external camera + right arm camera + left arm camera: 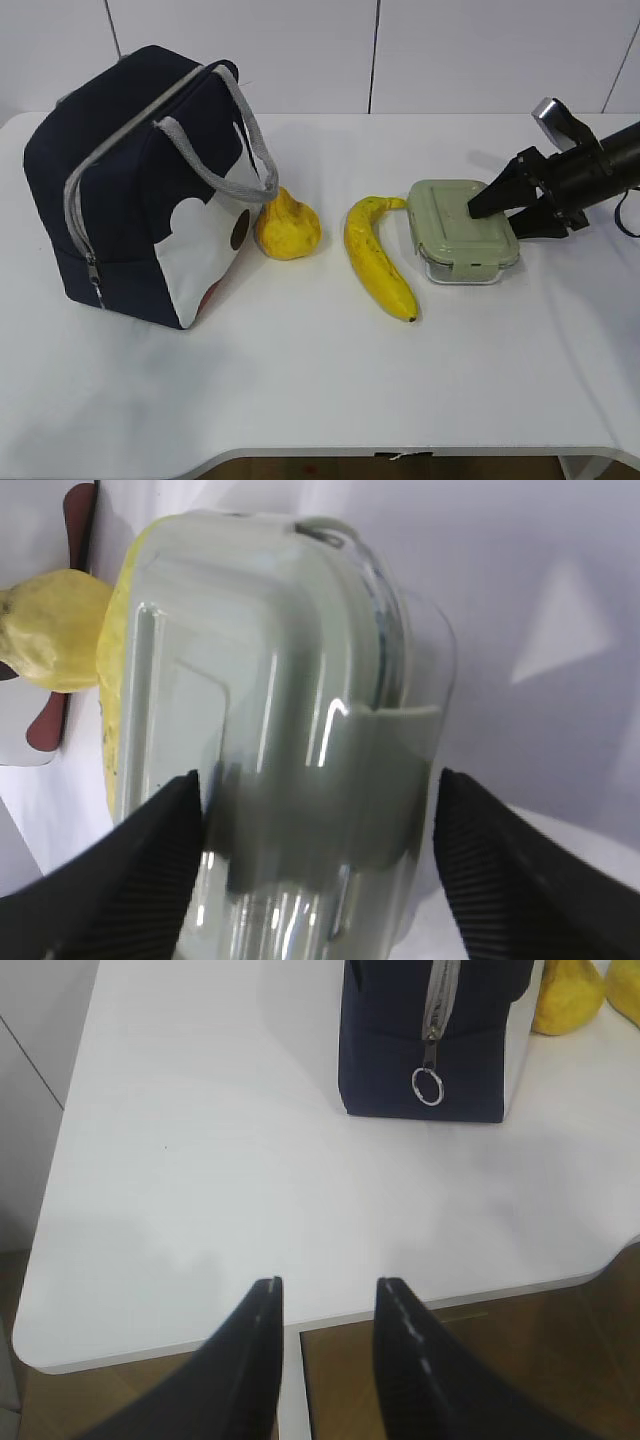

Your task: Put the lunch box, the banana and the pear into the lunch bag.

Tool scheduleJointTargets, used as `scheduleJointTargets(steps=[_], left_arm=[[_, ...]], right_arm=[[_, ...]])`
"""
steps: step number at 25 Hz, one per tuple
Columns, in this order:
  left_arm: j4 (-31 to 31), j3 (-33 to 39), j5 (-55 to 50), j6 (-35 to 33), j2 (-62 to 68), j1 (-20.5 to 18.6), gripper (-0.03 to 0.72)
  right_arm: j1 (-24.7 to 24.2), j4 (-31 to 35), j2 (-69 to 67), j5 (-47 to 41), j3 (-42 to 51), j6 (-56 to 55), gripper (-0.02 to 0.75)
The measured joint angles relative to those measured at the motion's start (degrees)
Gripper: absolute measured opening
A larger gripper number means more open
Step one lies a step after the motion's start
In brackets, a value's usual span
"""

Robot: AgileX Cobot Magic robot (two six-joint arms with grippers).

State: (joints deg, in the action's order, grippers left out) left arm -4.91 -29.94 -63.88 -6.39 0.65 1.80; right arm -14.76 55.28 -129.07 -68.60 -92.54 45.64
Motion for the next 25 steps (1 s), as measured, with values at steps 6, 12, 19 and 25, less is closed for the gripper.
scheduleJointTargets(steps=[6, 12, 19, 25], left_arm=[[0.0, 0.0, 0.0, 0.0, 0.0, 0.0, 0.239], [0.0, 0.0, 0.0, 0.0, 0.0, 0.0, 0.24], [0.0, 0.0, 0.0, 0.0, 0.0, 0.0, 0.24], [0.0, 0.0, 0.0, 0.0, 0.0, 0.0, 0.24]], right_arm=[[0.22, 0.21, -0.23, 0.0, 0.0, 0.23, 0.552], [0.35, 1.56, -0.23, -0.11, 0.0, 0.23, 0.437], [0.35, 1.82, -0.23, -0.33, 0.0, 0.23, 0.413], [0.35, 1.95, -0.23, -0.33, 0.0, 0.23, 0.4]])
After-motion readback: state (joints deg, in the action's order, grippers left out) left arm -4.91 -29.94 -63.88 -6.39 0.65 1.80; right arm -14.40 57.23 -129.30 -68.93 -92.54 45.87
